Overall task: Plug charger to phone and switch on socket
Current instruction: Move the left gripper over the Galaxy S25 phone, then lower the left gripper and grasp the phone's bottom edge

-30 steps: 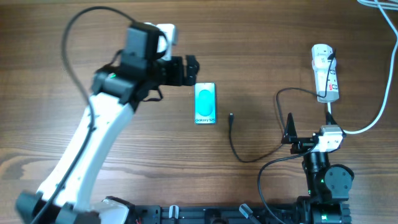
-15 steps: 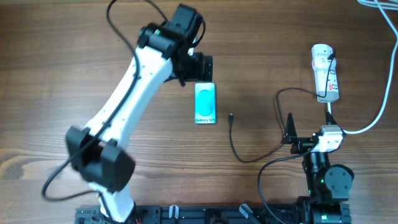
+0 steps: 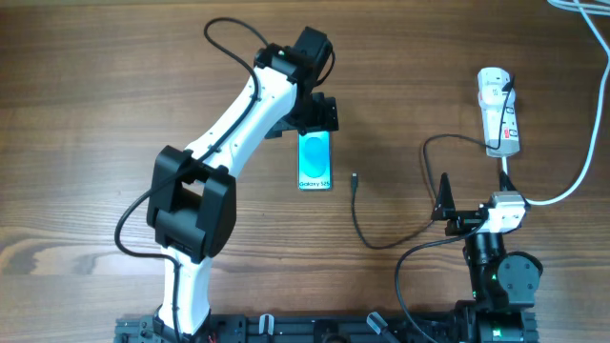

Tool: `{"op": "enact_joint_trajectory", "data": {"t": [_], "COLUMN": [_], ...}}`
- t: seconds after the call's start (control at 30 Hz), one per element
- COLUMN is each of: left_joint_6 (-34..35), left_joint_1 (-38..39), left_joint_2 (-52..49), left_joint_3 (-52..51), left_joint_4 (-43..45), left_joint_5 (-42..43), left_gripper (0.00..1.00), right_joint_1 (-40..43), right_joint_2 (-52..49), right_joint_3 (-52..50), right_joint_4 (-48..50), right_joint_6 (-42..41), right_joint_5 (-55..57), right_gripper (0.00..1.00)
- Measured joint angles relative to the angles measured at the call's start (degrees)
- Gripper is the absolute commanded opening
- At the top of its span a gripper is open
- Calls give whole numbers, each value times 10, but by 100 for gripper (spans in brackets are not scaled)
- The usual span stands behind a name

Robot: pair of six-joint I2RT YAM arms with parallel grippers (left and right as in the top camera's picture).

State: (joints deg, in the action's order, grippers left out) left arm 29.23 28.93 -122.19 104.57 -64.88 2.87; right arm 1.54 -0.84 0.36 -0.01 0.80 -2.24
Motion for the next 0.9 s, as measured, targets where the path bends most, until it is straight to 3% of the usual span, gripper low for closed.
{"op": "enact_joint_trajectory", "data": {"t": [0.47, 0.9], "left_joint_6": [54, 23], "left_joint_1": [47, 47], "left_joint_2": [-24, -47], "left_joint_3": [-21, -23], "left_joint_4": [14, 22], "left_joint_5": [-32, -38], "left_gripper": [100, 100], "right_joint_1": [0, 0], "right_joint_2": [0, 0], "right_joint_3": [0, 0], "right_joint_4": [0, 0], "right_joint_6": [0, 0], "right_joint_5": [0, 0], "right_gripper": [100, 100]}}
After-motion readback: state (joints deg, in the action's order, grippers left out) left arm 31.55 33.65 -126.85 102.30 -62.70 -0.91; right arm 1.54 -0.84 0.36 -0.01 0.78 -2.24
